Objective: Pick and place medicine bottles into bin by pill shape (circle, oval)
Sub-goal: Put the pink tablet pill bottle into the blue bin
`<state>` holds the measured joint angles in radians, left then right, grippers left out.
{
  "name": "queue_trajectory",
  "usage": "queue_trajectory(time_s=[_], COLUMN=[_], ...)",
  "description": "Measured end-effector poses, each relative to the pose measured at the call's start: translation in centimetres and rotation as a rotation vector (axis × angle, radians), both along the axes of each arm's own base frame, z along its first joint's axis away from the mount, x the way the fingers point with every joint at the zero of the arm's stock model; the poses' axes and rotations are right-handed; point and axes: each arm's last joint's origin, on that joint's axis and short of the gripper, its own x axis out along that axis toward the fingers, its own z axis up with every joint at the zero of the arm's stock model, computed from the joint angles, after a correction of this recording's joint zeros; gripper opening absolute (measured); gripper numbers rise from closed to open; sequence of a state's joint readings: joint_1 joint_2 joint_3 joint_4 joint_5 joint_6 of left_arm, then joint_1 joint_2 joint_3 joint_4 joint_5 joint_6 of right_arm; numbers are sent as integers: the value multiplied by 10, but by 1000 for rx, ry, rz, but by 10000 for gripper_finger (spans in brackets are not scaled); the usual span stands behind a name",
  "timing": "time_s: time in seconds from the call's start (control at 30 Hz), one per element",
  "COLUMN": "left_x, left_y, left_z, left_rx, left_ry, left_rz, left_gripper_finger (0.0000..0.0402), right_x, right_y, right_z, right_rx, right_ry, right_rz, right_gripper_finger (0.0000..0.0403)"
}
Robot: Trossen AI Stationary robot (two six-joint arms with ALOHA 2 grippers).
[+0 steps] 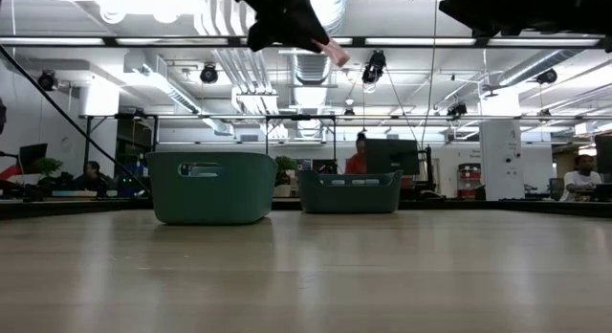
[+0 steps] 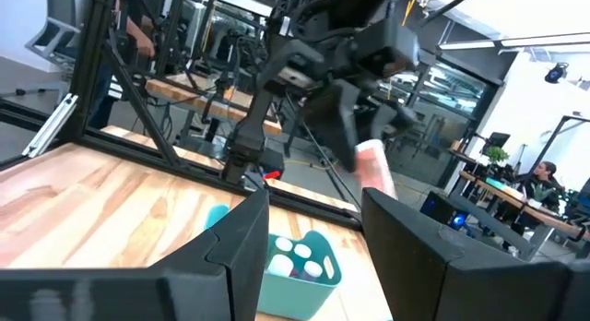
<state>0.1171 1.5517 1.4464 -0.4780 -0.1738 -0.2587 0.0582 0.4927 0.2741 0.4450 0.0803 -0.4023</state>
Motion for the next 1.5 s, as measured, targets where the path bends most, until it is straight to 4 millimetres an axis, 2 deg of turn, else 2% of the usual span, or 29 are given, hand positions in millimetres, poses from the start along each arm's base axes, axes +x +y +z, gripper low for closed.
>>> queue_trajectory(time_s=[0.17, 0.37, 0.63, 0.87, 1.23, 1.5], left_x=[5, 10, 11, 11, 12, 12], left_y=[6, -1, -32, -55, -58, -58], left_z=[3, -1, -31, -45, -44, -44], left_rx=[79, 177, 208, 208, 212, 212], left_ry=[-78, -129, -61, -95, -113, -115], left_rz=[-24, -96, -223, -290, -294, -296], left_gripper_finger=[86, 86, 86, 86, 86, 86], right_x=[0, 6, 26, 55, 95, 103], right_y=[-1, -1, 0, 2, 7, 7], right_z=[2, 11, 19, 15, 23, 24], right_rx=[50, 144, 218, 230, 224, 222], right_ry=[10, 125, 240, 337, 428, 459], right_rz=[-45, -50, -53, -60, -12, -24], right_gripper_finger=[166, 166, 166, 166, 166, 166])
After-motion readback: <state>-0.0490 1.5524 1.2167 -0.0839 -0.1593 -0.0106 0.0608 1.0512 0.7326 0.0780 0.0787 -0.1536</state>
